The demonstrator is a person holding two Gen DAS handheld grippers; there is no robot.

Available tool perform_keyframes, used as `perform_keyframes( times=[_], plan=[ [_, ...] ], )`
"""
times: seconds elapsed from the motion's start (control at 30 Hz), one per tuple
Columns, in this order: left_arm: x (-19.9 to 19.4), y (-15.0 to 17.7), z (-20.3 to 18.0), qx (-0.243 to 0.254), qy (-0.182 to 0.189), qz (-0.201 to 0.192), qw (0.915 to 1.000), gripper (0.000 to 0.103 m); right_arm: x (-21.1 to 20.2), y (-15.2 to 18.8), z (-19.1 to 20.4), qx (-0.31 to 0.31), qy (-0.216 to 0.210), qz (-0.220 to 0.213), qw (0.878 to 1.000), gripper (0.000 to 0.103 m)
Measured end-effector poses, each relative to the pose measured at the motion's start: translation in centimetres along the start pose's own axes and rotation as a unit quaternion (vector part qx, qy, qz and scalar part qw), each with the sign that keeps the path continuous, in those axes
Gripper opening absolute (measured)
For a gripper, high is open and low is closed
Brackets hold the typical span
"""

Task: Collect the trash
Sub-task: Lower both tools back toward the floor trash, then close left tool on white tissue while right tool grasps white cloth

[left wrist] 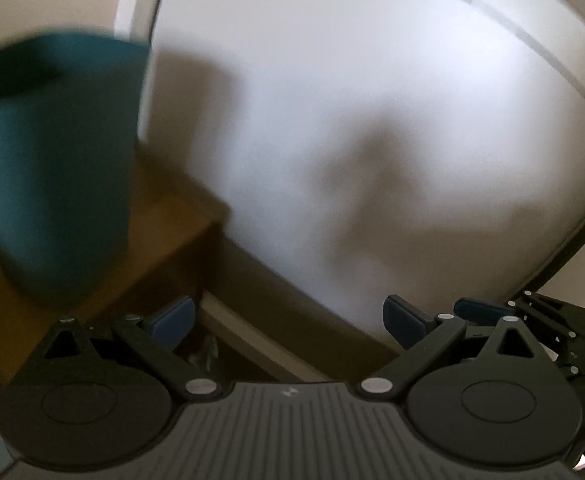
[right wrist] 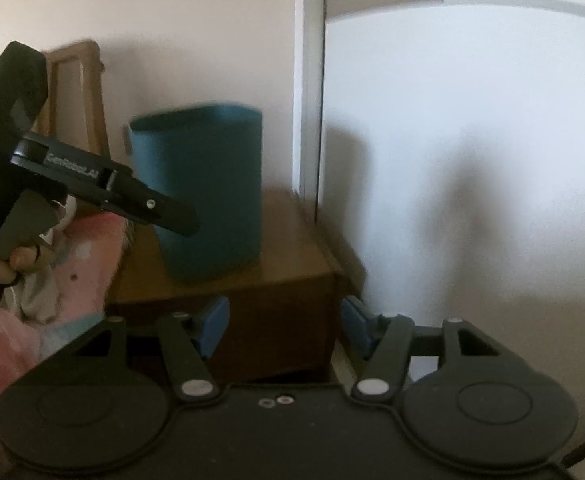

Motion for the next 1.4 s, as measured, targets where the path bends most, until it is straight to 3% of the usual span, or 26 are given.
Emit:
perform_keyframes(
  times=[0.17,0.3,0.47,0.6,0.7,0.83,0.97,1.13,1.3,1.4],
  plan=[
    [8.5,3.6,2.4,-0.012,-0.001,0.07,0.9975,0.101,5.0,4.7,-2.1,0.014,-0.008,0.067,0.998,0.062],
    [16.2,8.0,5.7,-0.03,-0.015,0.138,0.9899,0.101,10.0,9.1,-3.9,0.032,-0.017,0.133,0.991,0.062],
    [25.1,14.0,9.9,-0.053,-0.031,0.226,0.9722,0.101,15.7,14.8,-5.0,0.032,-0.034,0.207,0.977,0.062],
    [30.7,17.7,13.3,-0.063,-0.046,0.27,0.9598,0.101,19.7,20.5,-4.6,0.017,-0.058,0.265,0.962,0.062],
    [35.2,20.9,15.8,-0.063,-0.059,0.301,0.9496,0.101,22.7,25.9,-3.2,-0.001,-0.083,0.31,0.947,0.062],
    [40.7,27.2,18.6,-0.047,-0.081,0.357,0.9293,0.101,26.5,33.5,-1.3,-0.023,-0.099,0.359,0.928,0.061],
    [44.0,35.1,19.5,-0.05,-0.071,0.429,0.8993,0.101,29.5,40.5,-0.5,0.012,-0.11,0.411,0.905,0.061],
    [46.3,42.4,18.6,-0.043,-0.039,0.489,0.8705,0.1,32.7,46.7,0.5,0.005,-0.118,0.426,0.897,0.061],
    [47.2,46.8,19.4,-0.061,-0.043,0.518,0.8519,0.1,37.1,49.6,-0.2,0.031,-0.109,0.423,0.899,0.061],
    [47.7,48.4,20.4,-0.076,-0.055,0.524,0.8463,0.1,38.1,51.3,0.5,-0.027,-0.137,0.416,0.899,0.061]
  ],
)
Point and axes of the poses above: each gripper's, at about its wrist camera, not at the fingertips, and x roughly the way its jaws point, z to its left, y to its underside, the point moved 10 cm from there along x, roughly the way its jaws point, and after that the axes turned 4 degrees about y, right-handed, at the moved point
